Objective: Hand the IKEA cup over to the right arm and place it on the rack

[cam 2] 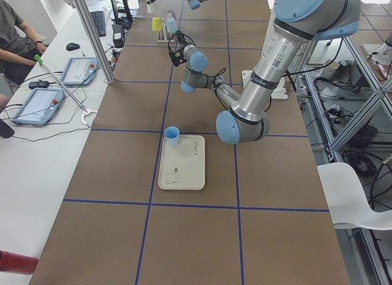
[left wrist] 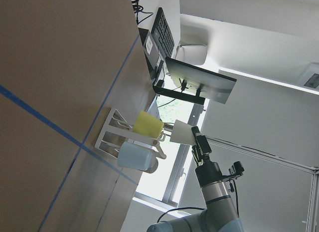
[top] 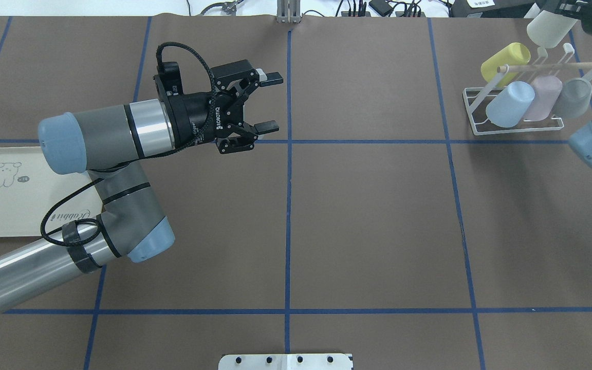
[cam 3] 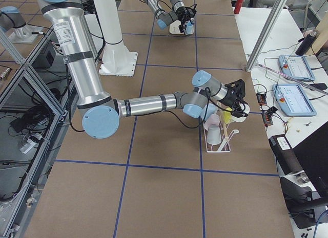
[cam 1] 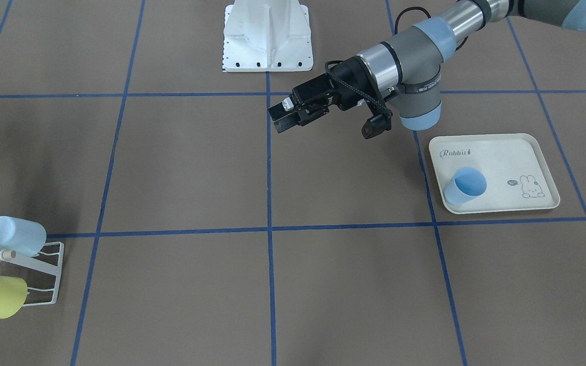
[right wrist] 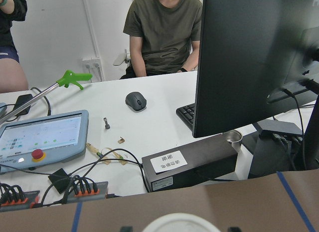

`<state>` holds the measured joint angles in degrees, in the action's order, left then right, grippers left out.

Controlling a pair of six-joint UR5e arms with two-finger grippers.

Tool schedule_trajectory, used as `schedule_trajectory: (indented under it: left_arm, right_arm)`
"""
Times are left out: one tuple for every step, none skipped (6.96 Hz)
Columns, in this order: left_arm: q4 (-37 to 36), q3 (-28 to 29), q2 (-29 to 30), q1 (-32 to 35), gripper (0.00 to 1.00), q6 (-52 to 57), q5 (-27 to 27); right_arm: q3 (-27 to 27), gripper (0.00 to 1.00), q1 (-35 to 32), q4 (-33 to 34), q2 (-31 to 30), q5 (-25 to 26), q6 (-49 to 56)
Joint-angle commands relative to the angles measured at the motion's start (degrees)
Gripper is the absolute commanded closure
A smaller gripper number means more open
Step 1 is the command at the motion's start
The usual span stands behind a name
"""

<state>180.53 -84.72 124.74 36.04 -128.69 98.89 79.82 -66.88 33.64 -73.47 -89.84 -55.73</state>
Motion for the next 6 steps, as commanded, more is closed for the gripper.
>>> schedule_trajectory:
  left_arm:
    - [0.00,-0.09,0.07,0.00,0.02,-0.07,-0.01]
    - [0.00,0.00,0.07,0.00,0.01,0.02,-0.01]
    - [0.00,0.00,0.07,0.00,0.01,0.02,-0.01]
    - [0.00,0.00,0.15,0.00,0.02,-0.07,-0.01]
    - [0.00,0.00,0.15,0.00,0.01,-0.07,-0.01]
    - [0.00,0.00,0.15,0.00,0.01,0.02,-0.01]
  right_arm:
    - [-1.86,1.00,0.00,-1.39,-0.18,-0.42,0.00]
    - [-1.86,1.00,0.00,-1.56,-0.36,-0.51,0.00]
    - [-1.86,1.00,0.00,-1.56,-0.53,-0.52,0.00]
    - [-1.95,1.00,0.08,-1.47,-0.88,-0.52,0.00]
    - [-1.95,1.00,0.08,-1.56,-1.15,-0.60,0.00]
    - [-1.95,1.00,0.08,-1.56,-1.32,-0.60,0.00]
